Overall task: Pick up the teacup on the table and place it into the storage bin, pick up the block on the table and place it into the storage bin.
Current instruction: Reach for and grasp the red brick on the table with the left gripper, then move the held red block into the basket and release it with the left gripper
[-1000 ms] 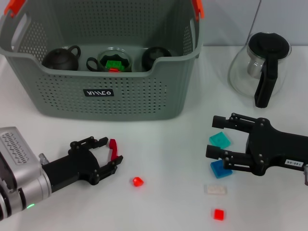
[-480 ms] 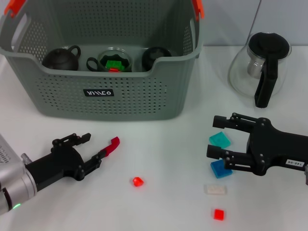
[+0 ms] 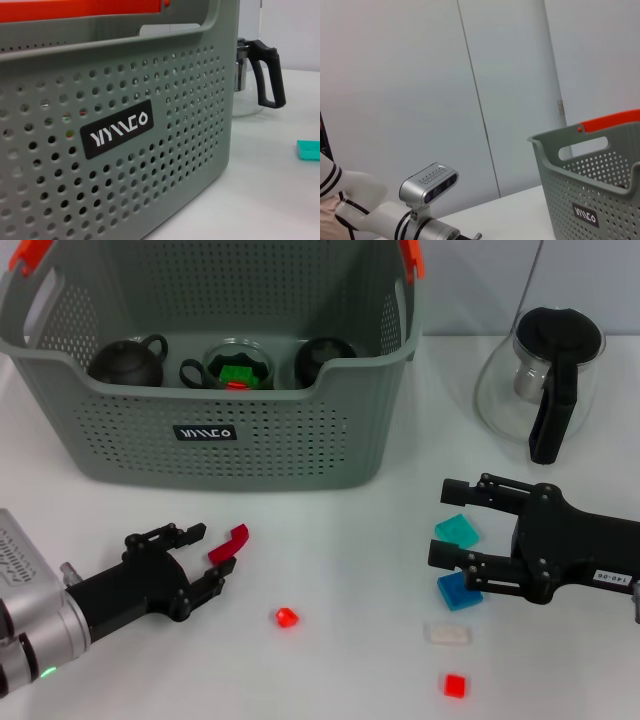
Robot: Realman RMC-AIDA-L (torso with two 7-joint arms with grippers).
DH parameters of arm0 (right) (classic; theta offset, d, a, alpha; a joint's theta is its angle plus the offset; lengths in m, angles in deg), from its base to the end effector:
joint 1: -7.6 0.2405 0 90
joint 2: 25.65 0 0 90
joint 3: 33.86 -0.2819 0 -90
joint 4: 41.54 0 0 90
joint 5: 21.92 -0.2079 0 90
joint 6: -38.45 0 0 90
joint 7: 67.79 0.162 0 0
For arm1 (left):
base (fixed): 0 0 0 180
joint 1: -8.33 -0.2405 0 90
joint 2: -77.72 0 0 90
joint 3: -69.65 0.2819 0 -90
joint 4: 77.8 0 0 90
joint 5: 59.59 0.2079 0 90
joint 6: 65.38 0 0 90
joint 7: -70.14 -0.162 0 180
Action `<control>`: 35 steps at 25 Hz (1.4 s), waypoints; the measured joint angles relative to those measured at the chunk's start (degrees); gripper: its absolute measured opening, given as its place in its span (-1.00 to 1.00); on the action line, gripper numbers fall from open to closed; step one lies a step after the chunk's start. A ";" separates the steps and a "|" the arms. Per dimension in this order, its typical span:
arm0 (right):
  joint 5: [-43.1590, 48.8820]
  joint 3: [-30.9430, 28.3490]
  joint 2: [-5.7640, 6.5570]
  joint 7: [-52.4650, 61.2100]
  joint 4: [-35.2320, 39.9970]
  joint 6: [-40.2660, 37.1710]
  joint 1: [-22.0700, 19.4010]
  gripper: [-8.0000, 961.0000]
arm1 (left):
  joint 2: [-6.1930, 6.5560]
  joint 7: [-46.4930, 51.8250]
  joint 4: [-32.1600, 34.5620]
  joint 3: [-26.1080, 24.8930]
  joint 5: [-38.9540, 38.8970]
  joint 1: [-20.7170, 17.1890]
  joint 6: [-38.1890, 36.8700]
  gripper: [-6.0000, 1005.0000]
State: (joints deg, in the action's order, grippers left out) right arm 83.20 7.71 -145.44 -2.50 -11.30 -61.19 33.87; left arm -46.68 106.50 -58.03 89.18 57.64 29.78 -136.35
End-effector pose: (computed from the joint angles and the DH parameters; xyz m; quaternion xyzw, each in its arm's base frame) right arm 0.2628 0.2991 -0.0406 -0.9211 0.1461 0.3505 0.0861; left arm -0.3605 0.2875 -0.0910 -0.9090 -0.1817 -0.1763 0.3310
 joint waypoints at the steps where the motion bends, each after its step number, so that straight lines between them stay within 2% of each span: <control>1: 0.00 0.00 0.00 0.01 0.00 0.00 -0.04 0.67 | 0.03 0.07 -0.03 -0.01 0.00 0.06 0.20 0.14; 9: 0.05 0.00 0.00 0.01 0.00 -0.03 -0.11 0.67 | 0.03 0.28 -0.27 -0.02 0.02 0.26 0.90 0.03; 11: 0.12 0.00 0.00 0.02 0.00 0.01 -0.02 0.67 | 0.03 0.28 -0.53 -0.02 0.02 0.34 1.54 -0.11; 24: 0.11 0.00 0.00 0.02 0.00 -0.01 -0.06 0.67 | 0.12 0.46 -1.41 1.41 0.07 1.08 2.60 -0.14; 28: 0.14 0.00 0.00 0.02 0.00 0.00 -0.07 0.67 | 0.12 3.39 -1.25 2.07 0.24 1.26 3.58 -0.15; 35: 0.12 0.00 0.09 0.20 0.00 -0.02 -0.14 0.67 | 0.29 9.64 0.68 2.42 0.99 1.47 2.45 -0.47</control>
State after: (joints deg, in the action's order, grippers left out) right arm 83.31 7.71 -145.35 -2.30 -11.30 -61.21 33.73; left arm -46.38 116.13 -57.34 91.60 58.63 31.25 -133.90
